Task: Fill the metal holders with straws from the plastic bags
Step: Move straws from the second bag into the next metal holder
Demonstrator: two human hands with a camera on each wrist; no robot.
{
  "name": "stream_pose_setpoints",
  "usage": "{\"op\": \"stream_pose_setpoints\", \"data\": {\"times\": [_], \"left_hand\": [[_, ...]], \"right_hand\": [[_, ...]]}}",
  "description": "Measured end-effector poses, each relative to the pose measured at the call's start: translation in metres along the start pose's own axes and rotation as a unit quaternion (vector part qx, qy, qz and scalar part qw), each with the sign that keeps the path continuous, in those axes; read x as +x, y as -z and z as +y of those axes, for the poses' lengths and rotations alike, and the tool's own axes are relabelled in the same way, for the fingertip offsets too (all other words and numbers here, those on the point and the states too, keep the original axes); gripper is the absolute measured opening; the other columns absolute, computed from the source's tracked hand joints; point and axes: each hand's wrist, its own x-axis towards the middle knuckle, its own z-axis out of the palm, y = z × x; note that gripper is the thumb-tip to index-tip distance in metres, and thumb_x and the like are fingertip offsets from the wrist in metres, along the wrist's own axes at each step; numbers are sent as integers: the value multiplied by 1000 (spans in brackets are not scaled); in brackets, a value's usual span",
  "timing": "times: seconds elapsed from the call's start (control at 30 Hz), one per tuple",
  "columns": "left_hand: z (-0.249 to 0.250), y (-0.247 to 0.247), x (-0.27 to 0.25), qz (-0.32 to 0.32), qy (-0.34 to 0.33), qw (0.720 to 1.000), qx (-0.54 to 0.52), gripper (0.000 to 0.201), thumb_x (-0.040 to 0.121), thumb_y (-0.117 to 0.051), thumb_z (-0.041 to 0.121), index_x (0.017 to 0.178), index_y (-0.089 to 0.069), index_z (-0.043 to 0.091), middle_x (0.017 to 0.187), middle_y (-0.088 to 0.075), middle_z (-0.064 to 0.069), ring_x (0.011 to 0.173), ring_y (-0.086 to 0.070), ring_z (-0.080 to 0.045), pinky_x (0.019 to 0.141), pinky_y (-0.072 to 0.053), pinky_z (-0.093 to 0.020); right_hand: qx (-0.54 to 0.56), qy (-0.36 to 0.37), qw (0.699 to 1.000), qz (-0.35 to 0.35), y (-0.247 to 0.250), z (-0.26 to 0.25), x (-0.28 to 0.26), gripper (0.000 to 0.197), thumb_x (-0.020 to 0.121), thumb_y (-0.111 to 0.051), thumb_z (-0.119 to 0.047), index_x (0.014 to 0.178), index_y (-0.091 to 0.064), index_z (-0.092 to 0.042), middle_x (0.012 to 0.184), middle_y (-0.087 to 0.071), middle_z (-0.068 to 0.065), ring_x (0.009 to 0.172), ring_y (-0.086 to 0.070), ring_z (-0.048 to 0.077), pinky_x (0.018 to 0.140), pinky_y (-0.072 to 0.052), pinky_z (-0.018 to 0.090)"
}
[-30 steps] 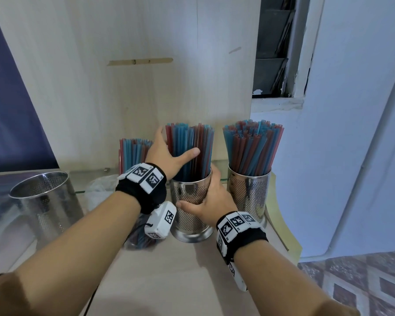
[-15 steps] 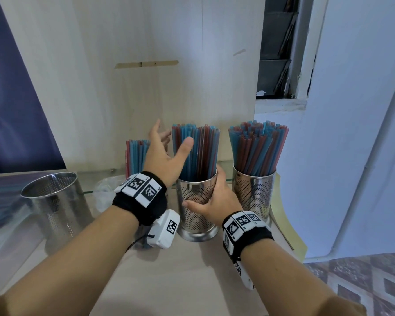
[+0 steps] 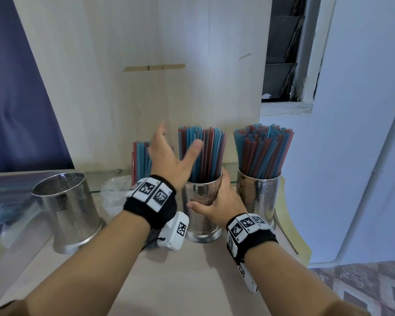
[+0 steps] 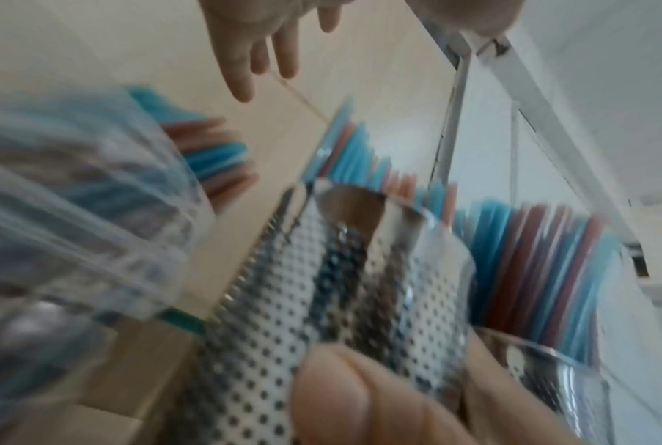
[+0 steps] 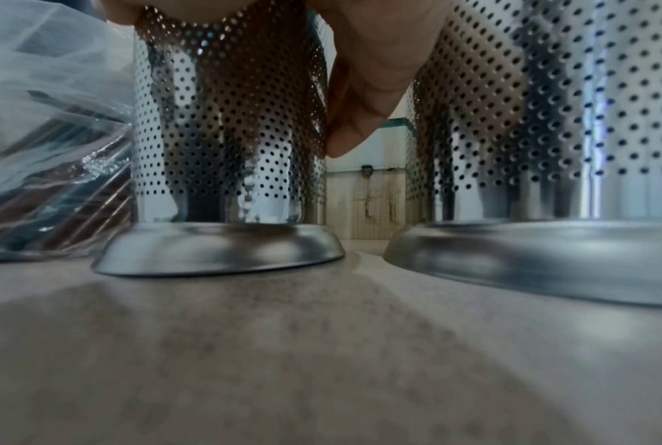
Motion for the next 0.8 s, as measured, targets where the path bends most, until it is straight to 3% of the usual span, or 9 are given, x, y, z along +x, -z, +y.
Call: {"op": "stream_pose_setpoints", "data": {"times": [0.1,0.17,0.27,0.37,0.5,0.57,0.63,0.73,0.8], "left_hand": [[-16,26,-1,99,8,995,19,102,73,-32,78,152,-18,15,157,-23,-9,144,-21,-26,117,-18,-48],[-37,40,4,123,37,990,60,106,72,-36,78,151,-19,11,157,-22,-12,145,-17,-29,117,-14,-48],[-70,53,9,65,110,986,111,127,59,-56,82,154,-7,13,161,-12,-12,148,-9,-30,119,-14,-52],[-90,55,5,-26,171,971,163,151,40,-78,77,153,7,26,162,-6,-11,148,-11,-33,116,-19,-58],[-102,50,3,-78,224,950,201,169,15,-78,82,148,14,34,153,-31,-17,137,-37,-41,108,-34,-62],[-115,47,6,-74,224,949,209,164,11,-74,88,146,3,36,145,-43,-15,129,-46,-41,103,-40,-62],[-119,46,6,-82,185,961,188,143,21,-78,83,141,-17,34,134,-54,-6,120,-55,-34,100,-45,-58],[-112,47,-3,-65,131,981,126,115,42,-92,53,137,-33,27,126,-58,1,116,-58,-24,100,-48,-45],[-110,50,-6,-13,90,993,78,108,53,-94,36,141,-32,24,126,-56,1,115,-55,-19,99,-47,-37]], "right_hand": [[3,-3,1000,-7,0,2,1,125,58,-85,-63,151,-9,-29,145,-49,-2,128,-53,18,107,-45,37],[4,-2,1000,-9,0,3,2,125,58,-84,-64,151,-10,-29,146,-48,-2,129,-52,18,107,-45,37],[7,4,1000,-5,0,3,1,123,58,-84,-63,151,-10,-30,146,-49,-2,128,-53,18,106,-45,37],[6,4,1000,-4,0,3,1,123,59,-85,-62,151,-10,-30,146,-49,-1,128,-53,19,107,-45,37],[2,1,1000,-2,0,2,1,124,59,-85,-62,151,-9,-30,146,-49,-2,128,-53,19,107,-44,38],[1,-2,1000,-1,0,2,1,123,60,-85,-60,151,-9,-31,147,-48,-2,128,-53,19,107,-44,36],[-1,-3,1000,0,0,1,1,121,61,-86,-58,151,-10,-30,146,-49,-2,128,-53,19,106,-43,32],[0,-3,1000,3,0,0,0,120,62,-87,-56,151,-12,-29,145,-50,-2,127,-53,18,106,-43,32],[0,-3,1000,1,-1,1,1,120,61,-87,-57,150,-12,-29,144,-50,-3,126,-54,18,106,-44,34]]}}
